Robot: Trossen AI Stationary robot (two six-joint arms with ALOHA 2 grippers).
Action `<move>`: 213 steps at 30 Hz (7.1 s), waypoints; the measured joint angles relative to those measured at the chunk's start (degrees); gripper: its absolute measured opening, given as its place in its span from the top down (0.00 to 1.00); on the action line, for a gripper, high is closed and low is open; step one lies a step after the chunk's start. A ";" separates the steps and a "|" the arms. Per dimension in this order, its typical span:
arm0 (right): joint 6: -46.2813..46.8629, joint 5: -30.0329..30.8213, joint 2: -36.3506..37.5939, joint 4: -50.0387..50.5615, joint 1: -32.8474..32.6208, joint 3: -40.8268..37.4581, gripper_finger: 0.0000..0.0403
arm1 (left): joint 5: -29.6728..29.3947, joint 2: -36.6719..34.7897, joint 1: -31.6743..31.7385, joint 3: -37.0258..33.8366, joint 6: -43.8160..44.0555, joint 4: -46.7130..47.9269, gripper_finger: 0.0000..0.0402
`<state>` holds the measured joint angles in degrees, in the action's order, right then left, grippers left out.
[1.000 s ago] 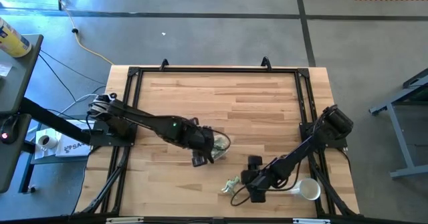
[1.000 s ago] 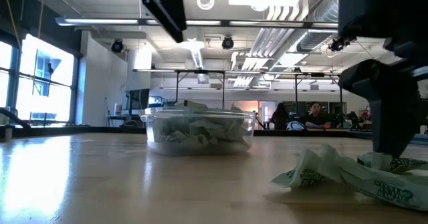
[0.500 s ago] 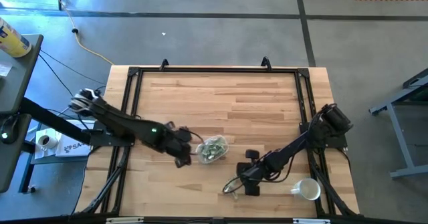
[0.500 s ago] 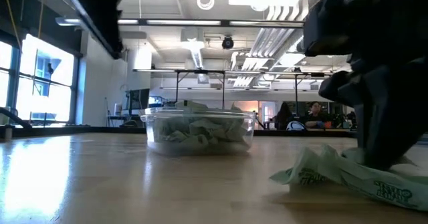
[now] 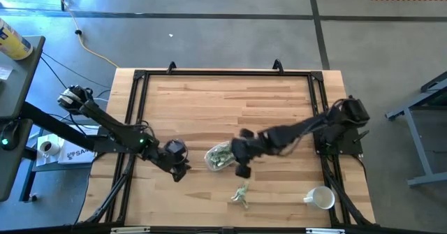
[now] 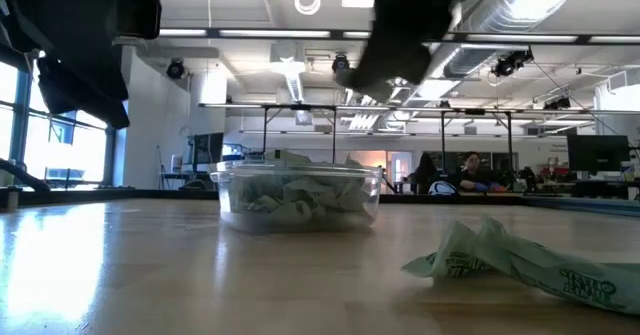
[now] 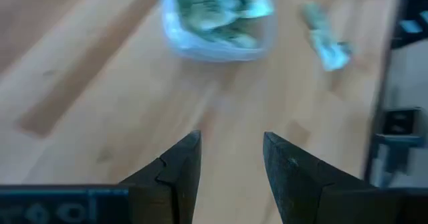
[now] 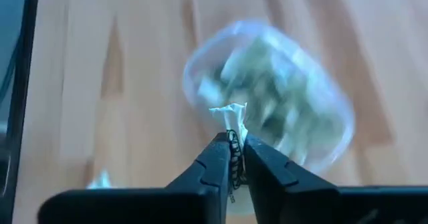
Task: Pick and place Stevia / Truvia into bins
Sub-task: Put the green stevia packet into the transparent bin
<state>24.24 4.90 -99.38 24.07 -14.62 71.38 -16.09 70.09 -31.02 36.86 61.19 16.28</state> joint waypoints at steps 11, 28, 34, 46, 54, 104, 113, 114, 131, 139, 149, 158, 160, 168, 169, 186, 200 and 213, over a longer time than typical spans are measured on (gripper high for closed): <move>-3.22 -4.44 -5.76 3.69 5.79 6.36 0.57 | 0.01 3.46 -1.64 -0.94 -8.38 -7.76 0.51; -3.46 7.91 -1.30 15.55 -18.12 -0.49 0.32 | 9.91 27.51 4.67 24.32 -22.54 -7.21 0.52; -11.65 5.36 -7.71 6.30 -17.25 -0.93 0.32 | 1.08 24.09 -0.67 26.25 -16.95 -1.83 0.57; -22.85 -1.98 -13.59 3.30 -13.66 -0.46 0.37 | -10.54 22.22 -10.05 25.35 2.11 8.63 0.65; -24.78 -8.39 -14.76 2.71 -10.23 -0.35 0.66 | -13.69 20.04 -12.31 25.36 11.36 14.67 0.69; -2.69 7.11 5.65 25.82 -6.50 -0.48 0.36 | 8.39 27.64 3.11 22.04 -18.10 -7.38 0.43; 19.84 11.98 10.66 23.40 -18.74 -12.12 0.36 | 6.68 39.18 3.27 39.66 -15.92 0.96 0.45; 21.11 12.24 10.48 23.11 -19.57 -12.49 0.36 | 6.55 40.77 3.27 42.19 -15.94 1.84 0.44; 29.78 17.95 9.38 21.09 -23.00 -12.24 0.36 | 6.60 55.31 4.30 58.58 -6.18 15.51 0.50; 29.78 18.82 9.38 21.77 -22.88 -12.24 0.36 | 6.77 56.63 2.69 58.53 -5.21 13.67 0.54; 29.43 19.81 9.38 24.42 -21.31 -12.22 0.36 | 5.26 59.53 2.59 58.80 -6.98 14.81 0.53; 29.29 20.53 9.38 25.25 -21.00 -12.22 0.36 | 4.79 58.86 2.53 62.09 -11.42 21.68 0.72; 29.29 20.53 9.38 25.61 -21.00 -12.22 0.36 | 3.90 59.20 2.59 64.61 -11.61 22.39 0.75; 29.65 20.83 9.38 26.09 -21.00 -12.22 0.36 | -0.48 59.65 2.55 67.17 -13.03 18.15 0.68; 29.69 21.08 9.38 26.12 -21.00 -12.22 0.36 | -0.36 60.13 2.51 67.23 -14.21 16.14 0.66; 31.28 21.56 9.40 27.18 -21.66 -12.24 0.36 | 5.24 59.53 2.05 67.34 -13.41 37.32 0.64; 30.82 21.91 9.40 27.63 -21.66 -12.24 0.36 | 7.87 52.68 3.07 65.29 1.59 44.72 0.63; 29.69 21.56 9.40 29.04 -20.88 -12.24 0.36 | 9.48 56.10 2.51 65.11 12.80 41.65 0.40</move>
<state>53.93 26.46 -89.97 53.10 -35.49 59.13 -6.62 126.20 -28.51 101.97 74.00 57.93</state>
